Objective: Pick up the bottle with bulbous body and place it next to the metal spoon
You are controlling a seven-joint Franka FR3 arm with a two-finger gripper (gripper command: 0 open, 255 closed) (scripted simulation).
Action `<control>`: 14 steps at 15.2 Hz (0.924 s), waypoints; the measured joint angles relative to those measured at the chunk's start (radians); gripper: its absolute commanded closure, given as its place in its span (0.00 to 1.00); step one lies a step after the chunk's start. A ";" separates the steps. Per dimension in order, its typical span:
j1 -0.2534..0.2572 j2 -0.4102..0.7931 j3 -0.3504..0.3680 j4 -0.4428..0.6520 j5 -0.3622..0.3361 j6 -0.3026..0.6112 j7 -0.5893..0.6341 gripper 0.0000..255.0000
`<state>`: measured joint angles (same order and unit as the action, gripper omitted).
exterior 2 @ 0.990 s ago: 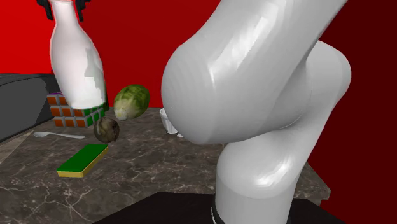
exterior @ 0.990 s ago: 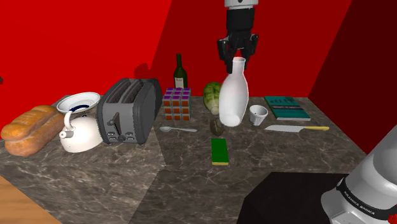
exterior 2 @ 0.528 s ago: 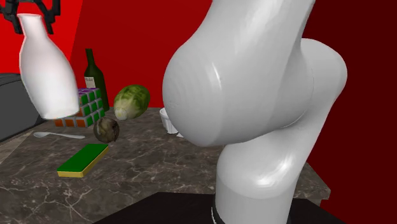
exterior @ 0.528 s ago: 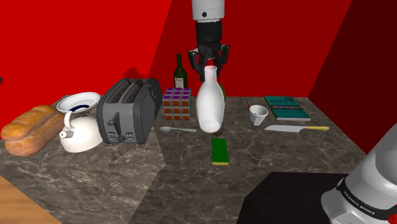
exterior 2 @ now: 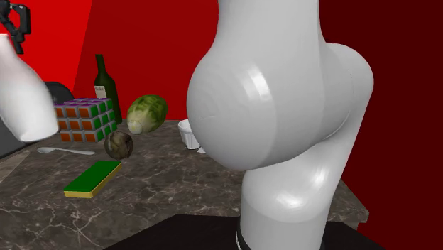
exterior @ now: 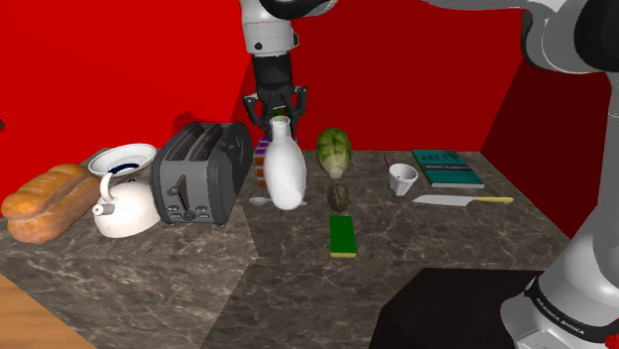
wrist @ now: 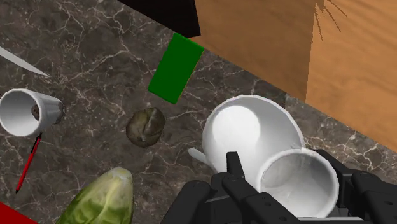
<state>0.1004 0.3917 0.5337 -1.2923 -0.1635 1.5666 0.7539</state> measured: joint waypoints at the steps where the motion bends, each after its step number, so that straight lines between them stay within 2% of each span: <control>1: 0.026 0.048 -0.002 0.058 -0.021 -0.014 0.013 1.00; 6: 0.194 0.331 -0.037 0.458 -0.122 -0.133 0.048 1.00; 9: 0.190 0.344 -0.040 0.432 -0.126 -0.097 0.049 1.00; 14: 0.161 0.316 -0.034 0.311 -0.118 -0.008 0.061 1.00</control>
<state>0.2617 0.7079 0.5000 -0.9813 -0.2819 1.5581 0.8150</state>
